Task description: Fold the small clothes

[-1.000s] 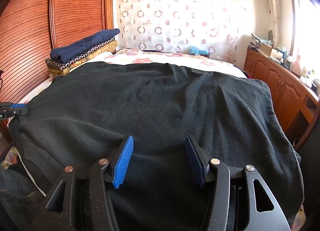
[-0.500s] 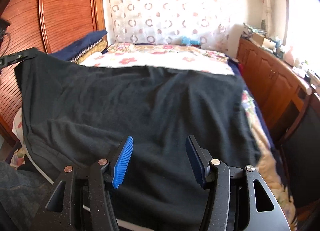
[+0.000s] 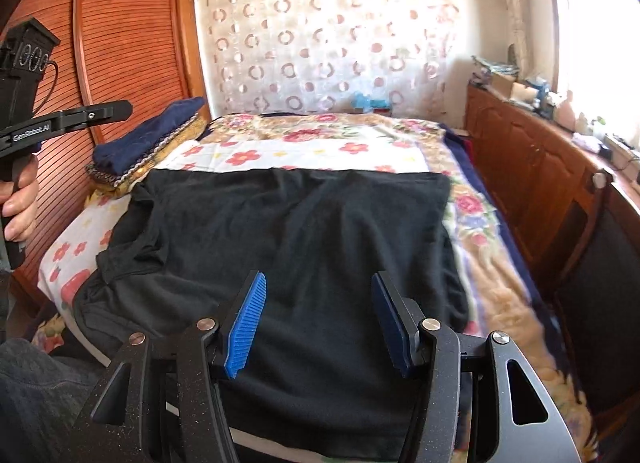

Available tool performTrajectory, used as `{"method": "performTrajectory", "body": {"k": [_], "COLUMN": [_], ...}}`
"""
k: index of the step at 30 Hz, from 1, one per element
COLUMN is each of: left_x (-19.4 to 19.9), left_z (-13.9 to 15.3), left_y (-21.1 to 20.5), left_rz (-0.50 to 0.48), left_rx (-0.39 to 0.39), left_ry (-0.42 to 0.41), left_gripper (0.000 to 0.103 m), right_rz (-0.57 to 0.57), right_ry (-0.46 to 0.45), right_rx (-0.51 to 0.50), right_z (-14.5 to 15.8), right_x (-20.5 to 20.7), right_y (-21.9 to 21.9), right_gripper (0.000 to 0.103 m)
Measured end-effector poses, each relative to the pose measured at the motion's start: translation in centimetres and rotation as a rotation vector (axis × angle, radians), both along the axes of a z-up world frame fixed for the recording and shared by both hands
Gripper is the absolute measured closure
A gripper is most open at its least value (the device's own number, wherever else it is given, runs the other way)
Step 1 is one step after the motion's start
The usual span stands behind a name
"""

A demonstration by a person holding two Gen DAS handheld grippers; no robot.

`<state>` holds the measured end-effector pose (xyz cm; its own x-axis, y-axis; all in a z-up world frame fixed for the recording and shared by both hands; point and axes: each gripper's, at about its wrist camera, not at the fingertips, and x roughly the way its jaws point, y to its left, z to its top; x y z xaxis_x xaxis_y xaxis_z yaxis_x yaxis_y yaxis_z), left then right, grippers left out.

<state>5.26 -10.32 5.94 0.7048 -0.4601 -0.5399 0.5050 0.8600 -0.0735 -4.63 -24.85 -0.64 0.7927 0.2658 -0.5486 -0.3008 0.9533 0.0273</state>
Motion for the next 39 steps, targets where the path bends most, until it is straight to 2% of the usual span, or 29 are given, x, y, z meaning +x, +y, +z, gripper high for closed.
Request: {"method": "performTrajectory", "body": {"k": [1,4,6,7,9,11,13,19,23,24,25,26,27,28,29,31,34,39], "left_x": [0.2,0.7,0.9,0.9,0.9,0.9,0.6,0.2,0.0,-0.1,-0.2,-0.3,-0.3,-0.3,-0.3,-0.3,-0.4,-0.6], "left_z": [-0.4,-1.5,-2.0,-2.3,-2.9,-3.6,-4.2,-5.6,-6.4,-6.6,-6.8,-7.0,-7.1,-7.3,-7.5,-7.7,-7.8,-7.4], "left_y": [0.6,2.7,4.1,4.9,6.2,7.6,9.1,11.7,12.7,12.9,13.2,13.4,13.5,13.5,13.6,13.6,13.7,13.3], "left_rz": [0.02,0.077,0.103,0.117,0.144,0.172,0.21,0.258,0.275,0.277,0.279,0.281,0.282,0.282,0.282,0.284,0.283,0.268], "left_rx": [0.005,0.027,0.024,0.022,0.022,0.01,-0.009,-0.036,-0.047,-0.05,-0.053,-0.057,-0.06,-0.063,-0.064,-0.064,-0.066,-0.07], "left_ry": [0.004,0.017,0.03,0.034,0.043,0.055,0.054,0.075,0.086,0.088,0.09,0.092,0.096,0.099,0.102,0.105,0.105,0.092], "left_gripper": [0.091,0.084,0.076,0.066,0.059,0.034,0.026,0.025,0.025,0.025,0.025,0.025,0.025,0.025,0.025,0.025,0.025,0.025], "right_rz": [0.016,0.074,0.117,0.139,0.184,0.234,0.288,0.399,0.407,0.408,0.404,0.413,0.435,0.45,0.467,0.499,0.526,0.512], "right_ry": [0.005,0.022,0.029,0.031,0.04,0.048,0.062,0.162,0.249,0.267,0.261,0.261,0.269,0.26,0.245,0.224,0.16,0.024], "right_rx": [0.002,0.026,0.035,0.039,0.052,0.057,0.054,0.018,-0.041,-0.044,-0.043,-0.036,-0.031,-0.041,-0.059,-0.07,-0.031,0.004], "right_z": [-0.2,-0.4,-0.3,-0.2,0.1,0.4,0.4,-1.4,-3.5,-4.0,-4.0,-3.8,-3.7,-3.6,-3.5,-3.2,-1.3,3.8], "right_x": [0.3,1.5,2.3,2.7,3.7,4.7,6.0,9.1,11.5,11.9,12.0,12.0,12.0,11.7,11.4,10.8,9.6,6.5], "right_y": [0.5,2.4,4.0,4.9,6.7,8.6,10.6,15.4,16.9,17.0,16.9,16.8,17.0,17.2,17.4,17.7,17.2,14.6], "right_gripper": [0.046,0.046,0.046,0.046,0.046,0.046,0.046,0.046,0.047,0.049,0.056,0.068,0.074,0.086,0.091,0.094,0.095,0.095]}}
